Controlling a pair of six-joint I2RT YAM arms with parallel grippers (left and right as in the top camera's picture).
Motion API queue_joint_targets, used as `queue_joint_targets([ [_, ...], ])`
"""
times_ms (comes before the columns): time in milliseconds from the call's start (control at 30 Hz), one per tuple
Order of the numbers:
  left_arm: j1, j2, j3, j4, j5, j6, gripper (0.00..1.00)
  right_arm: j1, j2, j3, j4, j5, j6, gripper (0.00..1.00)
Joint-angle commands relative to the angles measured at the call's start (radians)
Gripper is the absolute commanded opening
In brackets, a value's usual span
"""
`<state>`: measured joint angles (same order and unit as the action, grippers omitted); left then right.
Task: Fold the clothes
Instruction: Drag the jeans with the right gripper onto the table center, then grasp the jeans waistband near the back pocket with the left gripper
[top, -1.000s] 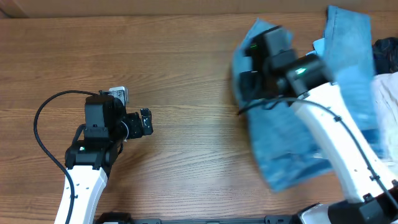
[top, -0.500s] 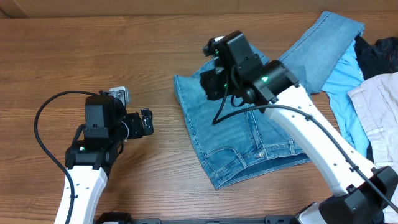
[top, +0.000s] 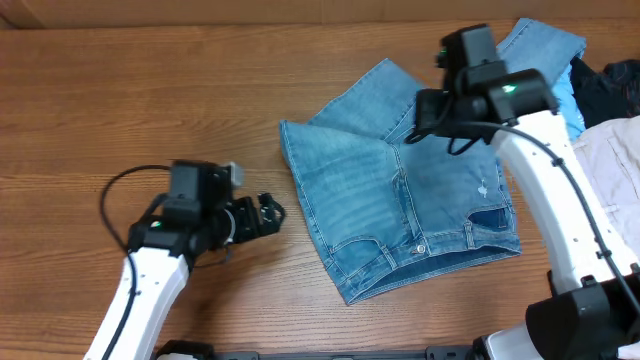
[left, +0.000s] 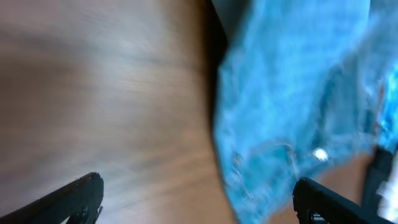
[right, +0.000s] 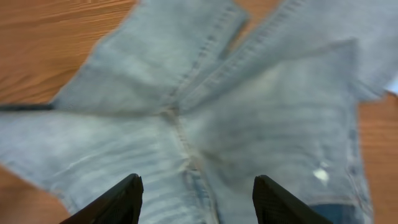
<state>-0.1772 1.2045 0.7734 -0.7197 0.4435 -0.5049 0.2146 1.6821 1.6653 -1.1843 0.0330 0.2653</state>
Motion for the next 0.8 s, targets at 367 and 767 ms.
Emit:
queue_joint_targets([
  [367,-0.323,0.351,0.02,0.152,0.173,-0.477,1.0,-0.099,-0.035,0.025,-0.072,0.0,0.027,0.61],
  [767,-0.413,0.548,0.02,0.319,0.222,-0.584,0.95,-0.099,-0.035,0.025,-0.098,0.0,0.027,0.6],
])
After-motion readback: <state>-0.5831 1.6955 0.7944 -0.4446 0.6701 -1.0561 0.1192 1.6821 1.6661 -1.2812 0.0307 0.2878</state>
